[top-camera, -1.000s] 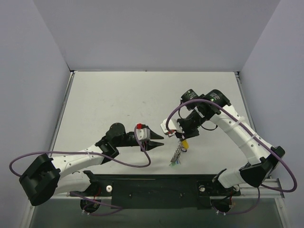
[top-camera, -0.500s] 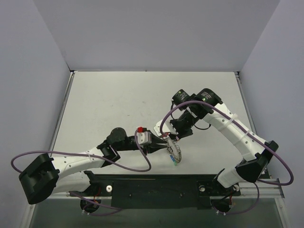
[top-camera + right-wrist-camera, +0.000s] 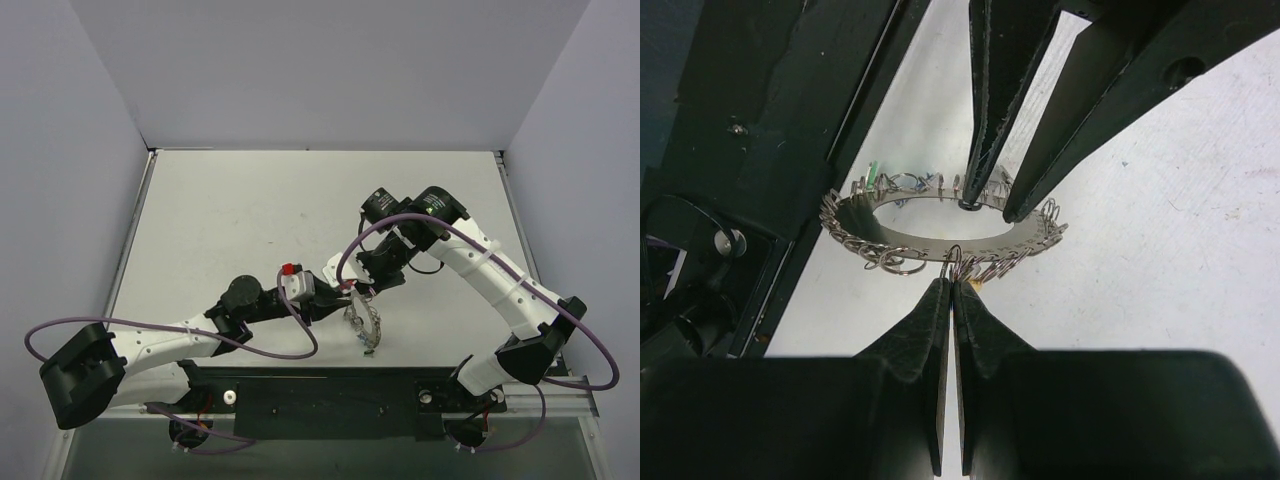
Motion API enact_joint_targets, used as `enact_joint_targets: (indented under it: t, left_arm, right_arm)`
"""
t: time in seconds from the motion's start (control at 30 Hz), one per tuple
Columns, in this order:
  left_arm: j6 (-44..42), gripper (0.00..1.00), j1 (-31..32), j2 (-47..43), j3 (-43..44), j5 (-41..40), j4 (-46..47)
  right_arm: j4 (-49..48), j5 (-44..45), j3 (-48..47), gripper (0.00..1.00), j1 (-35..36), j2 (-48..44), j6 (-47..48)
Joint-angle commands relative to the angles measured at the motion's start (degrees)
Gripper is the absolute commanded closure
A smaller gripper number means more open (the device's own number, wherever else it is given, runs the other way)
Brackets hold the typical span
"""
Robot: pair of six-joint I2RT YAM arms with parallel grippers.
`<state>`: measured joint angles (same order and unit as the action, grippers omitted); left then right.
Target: Put the keys on the keyring
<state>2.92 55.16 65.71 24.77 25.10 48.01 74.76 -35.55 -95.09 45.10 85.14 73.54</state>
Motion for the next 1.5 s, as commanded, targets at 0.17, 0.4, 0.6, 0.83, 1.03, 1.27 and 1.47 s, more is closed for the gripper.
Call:
enact_joint_targets:
  t: [0.17,0.4,0.6,0.83,1.03,1.27,1.47]
  left_arm:
    - [3.4,0.69,0.7,0.7,-0.5,-0.7,8.3]
    - [3.9,0.69,0.7,1.4,-0.4,-1.6,8.4]
    - [4.6,0.69,0.7,2.1,-0.3,-1.3,8.9]
    - [4.9,0.69,0.7,2.6,-0.3,-1.3,8.9]
    - [5.0,0.7,0.6,3.0,0.0,-0.4,8.8]
    - [4.9,0.72,0.6,3.3,0.4,-0.4,7.9]
    - [5.0,0.87,0.5,3.3,0.6,-0.2,7.5]
  right_arm:
    - [-1.1,-0.9,-2.6,1.0,1.2,0.5,-3.9]
    - [-3.5,-0.3,-2.5,1.0,2.0,0.2,-7.2]
    - [-5.0,-0.1,-2.5,1.0,2.4,-0.1,-9.3]
    - [-5.3,-0.1,-2.3,1.0,2.6,-0.3,-9.9]
    - [-5.9,-0.1,-2.6,1.0,3.1,-0.2,-10.5]
    - [-6.5,0.0,-2.6,1.0,3.6,0.1,-11.3]
    - [-6.7,0.2,-2.6,1.0,4.0,0.1,-11.7]
